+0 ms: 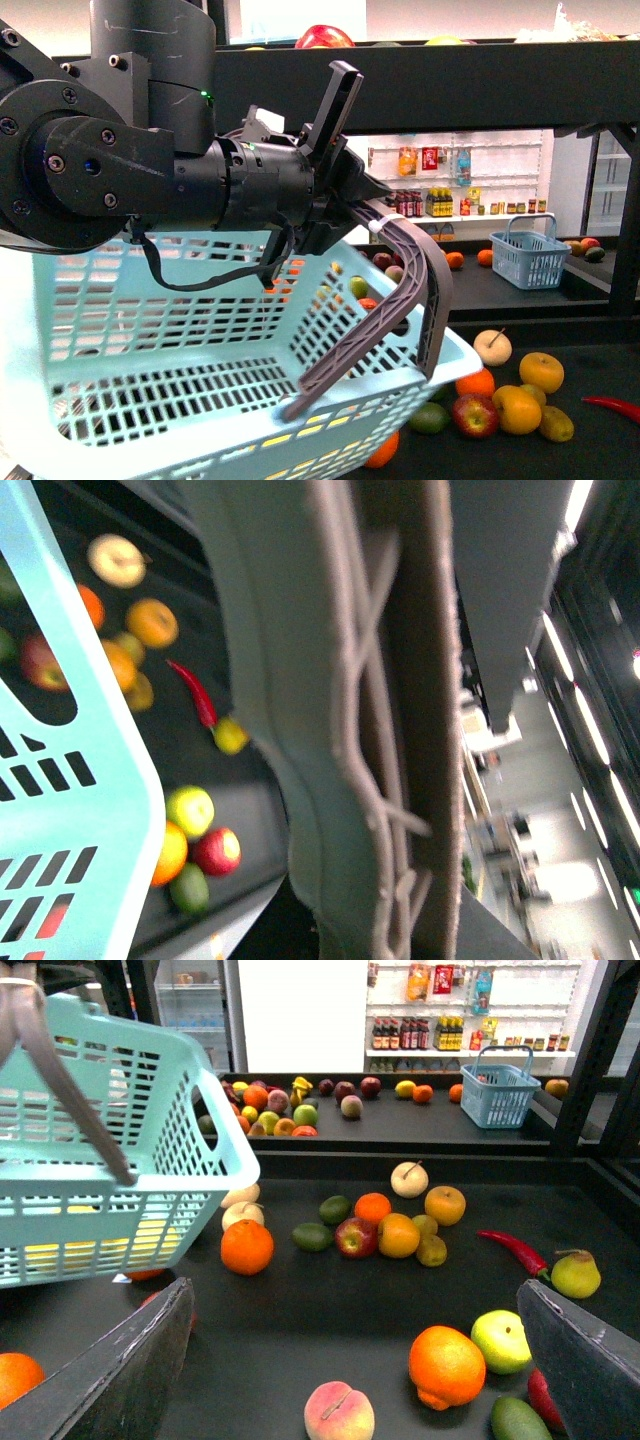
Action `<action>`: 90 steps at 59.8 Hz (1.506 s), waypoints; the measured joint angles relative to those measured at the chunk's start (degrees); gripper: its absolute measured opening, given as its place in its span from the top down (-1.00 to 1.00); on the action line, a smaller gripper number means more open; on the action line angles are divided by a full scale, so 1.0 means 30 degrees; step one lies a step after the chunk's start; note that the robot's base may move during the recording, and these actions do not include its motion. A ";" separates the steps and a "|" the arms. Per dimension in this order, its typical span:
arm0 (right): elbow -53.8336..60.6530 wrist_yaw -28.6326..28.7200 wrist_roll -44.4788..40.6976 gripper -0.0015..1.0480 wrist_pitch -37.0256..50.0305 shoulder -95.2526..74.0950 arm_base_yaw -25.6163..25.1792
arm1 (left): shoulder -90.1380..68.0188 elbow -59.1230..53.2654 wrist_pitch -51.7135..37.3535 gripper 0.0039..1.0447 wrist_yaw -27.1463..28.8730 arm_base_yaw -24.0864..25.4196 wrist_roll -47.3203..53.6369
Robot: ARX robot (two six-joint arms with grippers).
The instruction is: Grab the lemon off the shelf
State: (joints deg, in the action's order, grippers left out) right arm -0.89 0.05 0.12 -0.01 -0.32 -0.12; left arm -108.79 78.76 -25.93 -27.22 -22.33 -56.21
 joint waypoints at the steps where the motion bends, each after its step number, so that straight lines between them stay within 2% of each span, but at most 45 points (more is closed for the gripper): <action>1: 0.0000 0.0000 0.0000 -0.86 0.0000 0.0000 0.0000 | -0.0007 0.0000 -0.0109 0.85 0.0546 0.0022 -0.0342; 11: 0.0000 -0.0015 0.0000 -0.86 0.0000 0.0000 0.0000 | -0.0029 0.0015 -0.2171 0.85 0.2463 0.1107 -0.2091; 27: 0.0000 0.0022 0.0000 -0.86 0.0000 0.0000 0.0000 | -0.0474 0.0444 -0.5566 0.85 0.4444 0.4488 -0.5428; 38: 0.0000 0.0029 0.0000 -0.86 0.0000 0.0000 0.0000 | -0.1224 0.0503 -0.7380 0.85 0.4277 0.7628 -0.7264; 50: 0.0000 0.0029 0.0000 -0.86 0.0000 0.0000 0.0000 | -0.2557 0.0517 -1.0134 0.85 0.2914 1.1162 -0.8743; 66: 0.0000 0.0029 0.0007 -0.86 0.0000 0.0000 0.0000 | -0.4707 0.1005 -1.1876 0.85 0.1632 1.2990 -0.9333; 90: 0.0000 0.0029 0.0000 -0.86 0.0000 0.0000 0.0000 | -0.6674 0.1129 -1.4243 0.85 0.0772 1.4367 -0.9755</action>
State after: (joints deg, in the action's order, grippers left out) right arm -0.89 0.14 0.12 -0.01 -0.32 -0.12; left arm -128.81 82.15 -68.66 -24.91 20.78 -85.47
